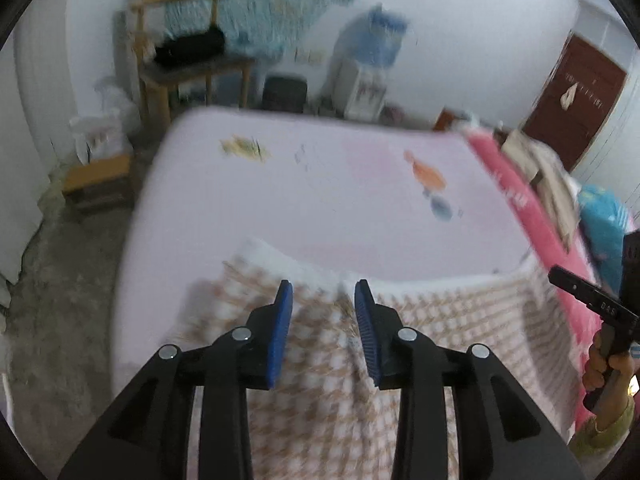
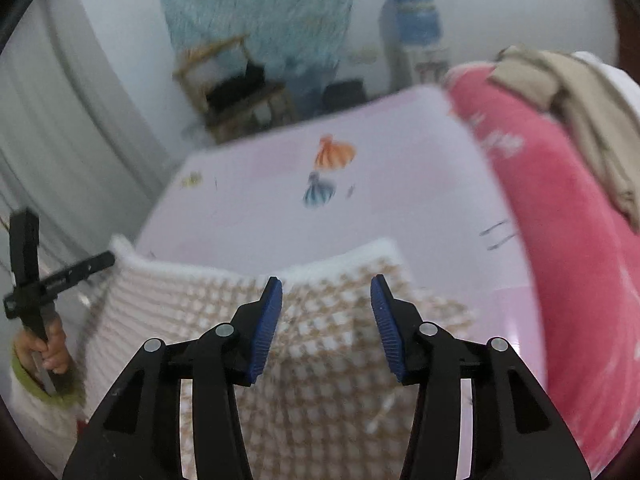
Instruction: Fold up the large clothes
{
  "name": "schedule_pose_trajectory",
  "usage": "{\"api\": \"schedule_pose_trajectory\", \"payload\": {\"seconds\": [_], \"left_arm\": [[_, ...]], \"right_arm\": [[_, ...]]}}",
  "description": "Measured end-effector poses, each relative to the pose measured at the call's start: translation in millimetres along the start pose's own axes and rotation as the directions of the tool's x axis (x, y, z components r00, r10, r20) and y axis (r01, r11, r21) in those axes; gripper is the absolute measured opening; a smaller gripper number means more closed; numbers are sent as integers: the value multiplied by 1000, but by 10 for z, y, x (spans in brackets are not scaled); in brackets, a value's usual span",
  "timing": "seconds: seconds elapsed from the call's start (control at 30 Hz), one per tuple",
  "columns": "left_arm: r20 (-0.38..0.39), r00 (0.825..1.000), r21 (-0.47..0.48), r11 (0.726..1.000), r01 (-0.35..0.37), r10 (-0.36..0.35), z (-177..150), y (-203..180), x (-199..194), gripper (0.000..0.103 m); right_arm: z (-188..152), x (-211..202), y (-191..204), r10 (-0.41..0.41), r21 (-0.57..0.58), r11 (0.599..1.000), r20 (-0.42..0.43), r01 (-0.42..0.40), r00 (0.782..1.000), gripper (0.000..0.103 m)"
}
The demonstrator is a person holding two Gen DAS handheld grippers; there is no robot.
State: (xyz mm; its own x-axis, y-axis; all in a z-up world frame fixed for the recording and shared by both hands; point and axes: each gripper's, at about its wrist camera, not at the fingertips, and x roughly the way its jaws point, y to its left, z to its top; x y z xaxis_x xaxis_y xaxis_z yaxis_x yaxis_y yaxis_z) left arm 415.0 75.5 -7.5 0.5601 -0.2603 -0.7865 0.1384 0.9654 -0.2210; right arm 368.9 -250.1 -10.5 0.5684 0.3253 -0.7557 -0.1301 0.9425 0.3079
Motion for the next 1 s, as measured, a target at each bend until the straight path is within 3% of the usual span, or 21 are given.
{"api": "schedule_pose_trajectory", "payload": {"seconds": [0.13, 0.23, 0.3, 0.33, 0.37, 0.5, 0.57, 0.67, 0.8, 0.87, 1.0], "left_arm": [[-9, 995, -61, 993, -100, 100, 1, 200, 316, 31], [14, 1000, -180, 983, -21, 24, -18, 438, 238, 31], [42, 993, -198, 975, -98, 108, -28, 513, 77, 33], [53, 991, -202, 973, -111, 124, -28, 539, 14, 33], [72, 989, -212, 971, -108, 126, -44, 547, -121, 33], [151, 987, -99, 994, -35, 49, -146, 185, -508, 33], [128, 991, -12, 999, 33, -32, -252, -111, -550, 36], [10, 991, 73, 988, 134, -135, -527, -549, -368, 38], [-73, 996, 129, 990, 53, -44, -865, -759, 43, 40], [-26, 998, 134, 989, 55, -52, -947, -709, 76, 40], [14, 1000, 169, 986, 15, -17, -993, -753, -226, 39]], "right_arm": [[9, 287, -240, -57, 63, 996, -41, 60, 998, 30], [-4, 134, -499, -64, 179, 982, -24, 67, 998, 19], [3, -40, -546, -185, 199, 963, -5, 182, 983, 37], [-18, -183, -564, -221, 207, 955, 17, 213, 975, 38], [-35, -266, -561, -206, 212, 957, 29, 196, 978, 38], [-215, -674, -163, -120, 117, 987, 74, 111, 990, 39], [-326, -729, 152, -56, 28, 998, 67, 54, 996, 40], [-534, -663, 629, 20, -100, 995, 19, -18, 1000, 40], [-844, -269, 972, -30, -214, 977, -82, 12, 996, 40], [-930, -76, 912, -43, -189, 982, -117, 20, 992, 40], [-884, -316, 961, -62, -157, 987, -112, 43, 992, 39]]}}
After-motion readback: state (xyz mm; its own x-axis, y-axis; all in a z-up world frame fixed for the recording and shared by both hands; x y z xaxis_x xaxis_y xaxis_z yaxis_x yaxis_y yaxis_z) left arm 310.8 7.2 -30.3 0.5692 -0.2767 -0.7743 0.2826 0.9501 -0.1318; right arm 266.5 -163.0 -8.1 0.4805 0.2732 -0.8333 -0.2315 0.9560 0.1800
